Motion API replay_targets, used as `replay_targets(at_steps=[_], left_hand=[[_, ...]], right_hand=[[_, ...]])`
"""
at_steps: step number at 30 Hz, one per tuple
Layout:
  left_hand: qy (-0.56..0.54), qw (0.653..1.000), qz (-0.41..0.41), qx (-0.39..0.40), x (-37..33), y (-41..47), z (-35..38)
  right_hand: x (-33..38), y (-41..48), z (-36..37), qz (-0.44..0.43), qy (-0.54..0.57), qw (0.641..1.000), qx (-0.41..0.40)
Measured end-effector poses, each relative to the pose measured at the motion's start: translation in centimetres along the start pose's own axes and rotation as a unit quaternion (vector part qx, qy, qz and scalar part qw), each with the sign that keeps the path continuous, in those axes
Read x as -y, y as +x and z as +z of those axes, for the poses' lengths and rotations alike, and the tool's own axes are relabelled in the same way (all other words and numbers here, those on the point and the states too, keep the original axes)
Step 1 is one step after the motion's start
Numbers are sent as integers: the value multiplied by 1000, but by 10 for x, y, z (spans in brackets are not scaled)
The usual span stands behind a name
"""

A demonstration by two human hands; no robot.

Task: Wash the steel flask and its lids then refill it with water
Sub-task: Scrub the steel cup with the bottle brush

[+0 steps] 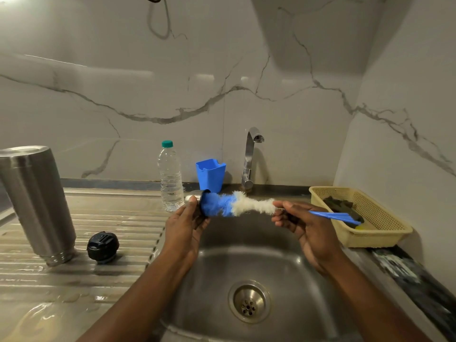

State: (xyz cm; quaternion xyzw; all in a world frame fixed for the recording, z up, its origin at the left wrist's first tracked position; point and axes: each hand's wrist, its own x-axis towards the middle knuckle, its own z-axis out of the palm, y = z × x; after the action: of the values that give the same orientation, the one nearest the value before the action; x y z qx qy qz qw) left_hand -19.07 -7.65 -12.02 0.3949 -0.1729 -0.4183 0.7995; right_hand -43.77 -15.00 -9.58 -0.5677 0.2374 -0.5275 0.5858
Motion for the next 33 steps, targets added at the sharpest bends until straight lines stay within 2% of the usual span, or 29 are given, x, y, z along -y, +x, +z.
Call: replay_targets(at_steps=[4, 9, 13, 18, 22, 26, 33], left_hand=[[9, 1000, 1, -7, 0, 0, 1], [-3, 1000, -4, -28, -4, 3, 0], [6, 1000, -16, -19, 0, -2, 3], [-6, 999, -11, -32, -7, 1, 1], [5, 1000, -23, -18, -3, -1, 1], [1, 999, -10, -35, -9, 1, 0], [-2, 1000, -19, -21, -5, -2, 3]], right_hand=[[-3, -3, 6, 7, -19, 999, 26], [9, -2, 1, -1, 35, 999, 12], [1, -5, 7, 13, 1, 999, 44], [14, -3, -2, 0, 57, 998, 15], [5, -7, 8, 15, 40, 998, 36], [14, -5, 3, 4, 58, 998, 26], [8, -8, 9, 22, 62, 997, 31]])
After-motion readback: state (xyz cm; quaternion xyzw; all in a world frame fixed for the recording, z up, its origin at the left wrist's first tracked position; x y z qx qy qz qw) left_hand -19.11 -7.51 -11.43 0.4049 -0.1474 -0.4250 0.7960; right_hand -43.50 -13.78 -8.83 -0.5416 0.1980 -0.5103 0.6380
